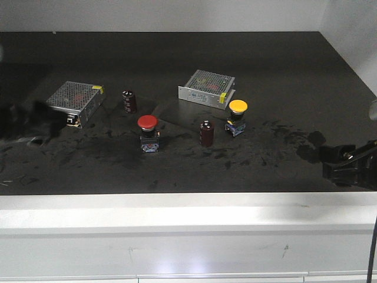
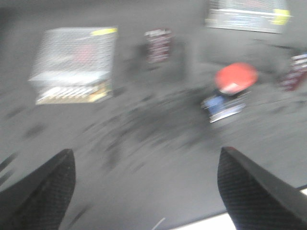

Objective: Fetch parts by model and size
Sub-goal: 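Lower the left gripper over the red-capped emergency stop button, then close the left gripper on the red button and lift it away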

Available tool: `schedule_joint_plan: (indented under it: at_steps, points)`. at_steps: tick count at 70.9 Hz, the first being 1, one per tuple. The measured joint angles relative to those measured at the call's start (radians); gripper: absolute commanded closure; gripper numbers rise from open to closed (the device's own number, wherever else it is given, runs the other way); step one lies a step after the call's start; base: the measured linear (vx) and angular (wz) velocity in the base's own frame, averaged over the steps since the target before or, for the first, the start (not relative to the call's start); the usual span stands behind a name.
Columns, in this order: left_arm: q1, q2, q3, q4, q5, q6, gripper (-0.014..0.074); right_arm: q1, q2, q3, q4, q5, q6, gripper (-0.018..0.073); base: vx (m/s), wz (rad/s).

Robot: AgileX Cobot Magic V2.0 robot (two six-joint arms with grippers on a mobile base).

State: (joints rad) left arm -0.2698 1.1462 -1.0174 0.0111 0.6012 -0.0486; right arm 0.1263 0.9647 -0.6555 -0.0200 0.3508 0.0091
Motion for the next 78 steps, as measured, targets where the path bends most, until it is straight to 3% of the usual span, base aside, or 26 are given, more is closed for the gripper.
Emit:
schedule_joint_plan:
  at_steps: [17, 28, 55, 78]
  points:
    - [-0.111, 0.282, -0.317, -0.001, 0.150, -0.002, 0.0036, 0.000, 0.000, 0.000, 0.000, 0.000, 0.000, -0.0001, 0.00, 0.00]
    - [-0.151, 0.447, -0.497, -0.002, 0.218, -0.025, 0.0046, 0.000, 0.000, 0.000, 0.000, 0.001, 0.000, -0.0001, 0.00, 0.00]
    - [-0.155, 0.765, -0.790, -0.018, 0.414, -0.062, 0.0046, 0.000, 0.000, 0.000, 0.000, 0.001, 0.000, -0.0001, 0.00, 0.00]
    - [-0.156, 0.868, -0.870, -0.045, 0.435, -0.095, 0.0046, 0.000, 0.000, 0.000, 0.000, 0.007, 0.000, -0.0001, 0.00, 0.00]
